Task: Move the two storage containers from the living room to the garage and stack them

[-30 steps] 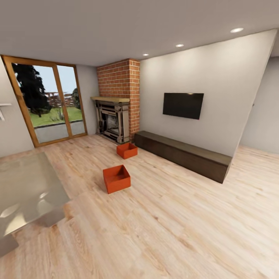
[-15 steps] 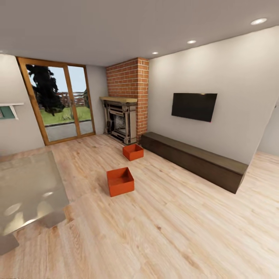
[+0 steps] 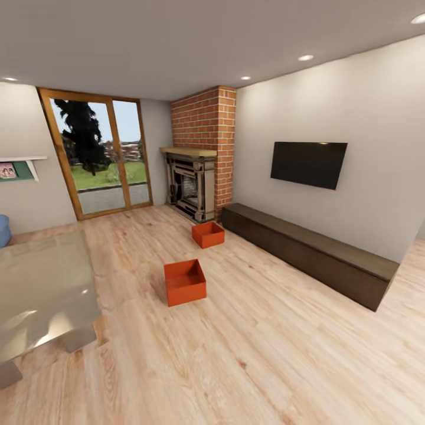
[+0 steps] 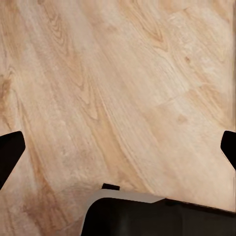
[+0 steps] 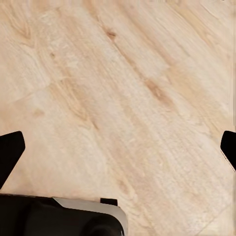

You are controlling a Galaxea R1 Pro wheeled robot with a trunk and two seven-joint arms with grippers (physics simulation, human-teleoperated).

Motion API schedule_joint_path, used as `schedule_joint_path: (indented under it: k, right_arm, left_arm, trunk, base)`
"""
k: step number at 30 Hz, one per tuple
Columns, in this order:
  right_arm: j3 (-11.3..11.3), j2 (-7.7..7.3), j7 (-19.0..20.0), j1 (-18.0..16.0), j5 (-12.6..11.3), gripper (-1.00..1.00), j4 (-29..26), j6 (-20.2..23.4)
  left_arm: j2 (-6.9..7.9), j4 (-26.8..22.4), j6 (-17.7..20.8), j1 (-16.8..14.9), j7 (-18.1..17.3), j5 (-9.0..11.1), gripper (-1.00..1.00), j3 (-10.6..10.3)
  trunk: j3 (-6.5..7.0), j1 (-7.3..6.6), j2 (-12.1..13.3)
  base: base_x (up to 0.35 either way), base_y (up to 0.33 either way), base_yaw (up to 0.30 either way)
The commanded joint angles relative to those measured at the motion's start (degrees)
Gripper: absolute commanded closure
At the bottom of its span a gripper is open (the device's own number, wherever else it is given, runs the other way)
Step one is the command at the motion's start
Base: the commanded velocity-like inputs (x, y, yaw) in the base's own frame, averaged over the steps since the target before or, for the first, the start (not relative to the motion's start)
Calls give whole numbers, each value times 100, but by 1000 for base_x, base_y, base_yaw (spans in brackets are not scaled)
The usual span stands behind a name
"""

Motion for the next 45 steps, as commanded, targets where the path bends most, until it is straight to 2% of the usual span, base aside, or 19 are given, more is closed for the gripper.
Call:
schedule_joint_path:
  k: [1, 7, 19, 35, 45]
  right_arm:
    - [41, -2, -59, 5, 32, -100, -9, 5]
    - [41, -2, -61, 5, 32, -100, -9, 5]
    - [41, -2, -60, 5, 32, -100, -9, 5]
    - [41, -2, -57, 5, 32, -100, -9, 5]
    - [41, -2, -57, 5, 35, -100, -9, 5]
  left_arm:
    - [-2, 9, -21, -1, 41, 18, -100, -51]
    - [-2, 9, -16, -1, 40, 18, -100, -51]
    - [-2, 9, -15, -1, 38, 18, -100, -51]
    - [-2, 9, -14, -1, 34, 18, -100, -51]
    - [-2, 9, -14, -1, 34, 18, -100, -51]
  trunk:
    - [2, 5, -1]
    - [2, 5, -1]
    - [2, 5, -1]
    - [2, 5, -1]
    - [2, 5, -1]
  base:
    - [288, -215, 2]
    - [288, -215, 57]
    - [287, -215, 230]
    - [287, -212, 48]
    - [281, -43, 258]
